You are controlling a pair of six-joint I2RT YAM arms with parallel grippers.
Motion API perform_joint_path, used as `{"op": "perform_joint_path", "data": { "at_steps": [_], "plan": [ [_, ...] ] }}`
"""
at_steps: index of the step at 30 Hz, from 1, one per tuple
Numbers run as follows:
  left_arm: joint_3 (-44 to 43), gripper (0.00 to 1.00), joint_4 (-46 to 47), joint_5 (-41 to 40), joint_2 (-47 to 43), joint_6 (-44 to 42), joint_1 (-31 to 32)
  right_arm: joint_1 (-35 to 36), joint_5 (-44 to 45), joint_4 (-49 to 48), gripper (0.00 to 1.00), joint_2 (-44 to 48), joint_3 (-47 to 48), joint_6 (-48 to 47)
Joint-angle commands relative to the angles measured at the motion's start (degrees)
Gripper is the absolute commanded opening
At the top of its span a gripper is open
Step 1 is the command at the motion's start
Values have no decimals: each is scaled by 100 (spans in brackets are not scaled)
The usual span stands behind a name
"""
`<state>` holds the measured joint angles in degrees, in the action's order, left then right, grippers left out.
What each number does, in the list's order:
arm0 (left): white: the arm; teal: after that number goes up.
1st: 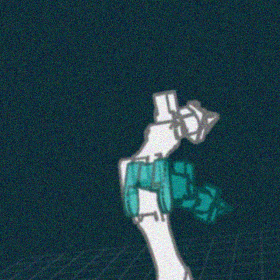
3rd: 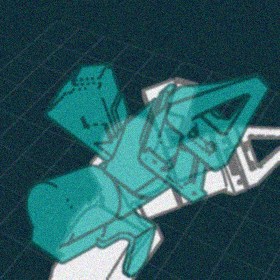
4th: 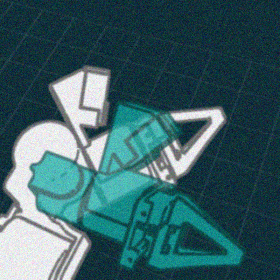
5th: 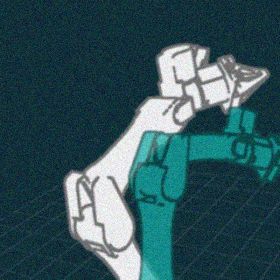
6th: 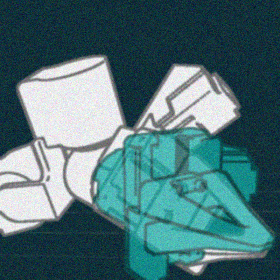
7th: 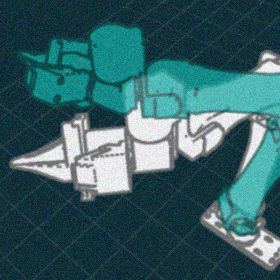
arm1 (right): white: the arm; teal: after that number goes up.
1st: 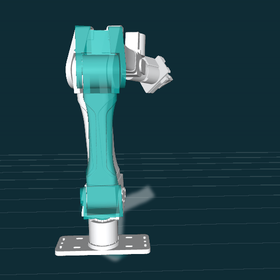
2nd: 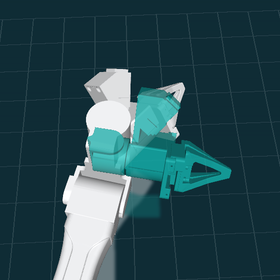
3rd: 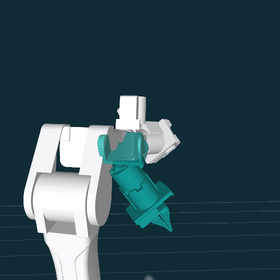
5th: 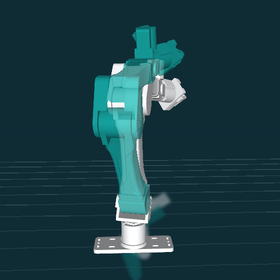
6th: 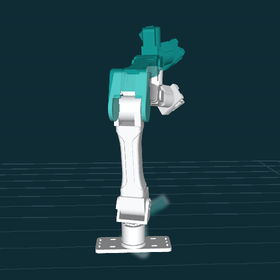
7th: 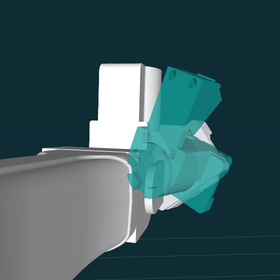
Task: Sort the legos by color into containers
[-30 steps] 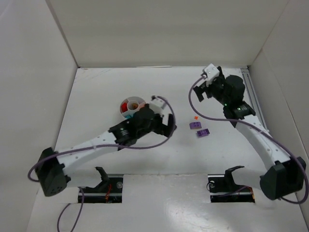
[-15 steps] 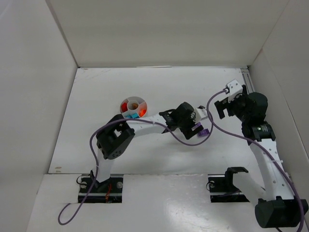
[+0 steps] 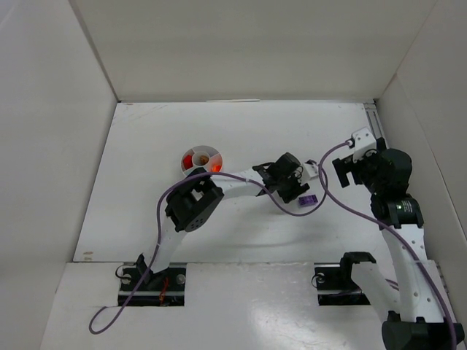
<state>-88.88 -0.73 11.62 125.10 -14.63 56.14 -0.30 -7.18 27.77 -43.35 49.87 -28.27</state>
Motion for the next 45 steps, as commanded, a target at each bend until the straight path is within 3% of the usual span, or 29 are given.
{"op": "perform_joint_path", "data": {
  "at_steps": [1, 5, 11, 17, 24, 28, 36, 40, 45],
  "plan": [
    [-200, 45, -59, -10, -73, 57, 2, -23, 243, -70, 100, 81, 173, 23],
    [-200, 38, 56, -150, 58, 57, 2, -23, 243, -70, 100, 29, 173, 23],
    [-384, 37, 56, -256, 226, 110, 55, -23, 243, -70, 100, -86, 173, 23],
    [-384, 21, 240, -415, 278, 233, 55, -23, 296, -70, 100, -86, 120, 23],
    [98, 8, 521, -292, -336, 488, 55, -23, 296, -70, 100, -85, 67, 23],
    [731, 7, 811, -292, -1091, 488, 2, -23, 296, -70, 100, -86, 67, 23],
    [2014, 7, 1356, 507, -2814, 593, -1016, -23, 130, -123, 100, -86, 14, 23],
    [2077, 7, 970, 579, -3324, 462, -1666, -23, -64, -175, 100, -138, 14, -91],
    [2182, 15, 495, 1123, -3667, -109, -2745, -23, -310, -237, 100, -253, 14, -144]
  ]
}}
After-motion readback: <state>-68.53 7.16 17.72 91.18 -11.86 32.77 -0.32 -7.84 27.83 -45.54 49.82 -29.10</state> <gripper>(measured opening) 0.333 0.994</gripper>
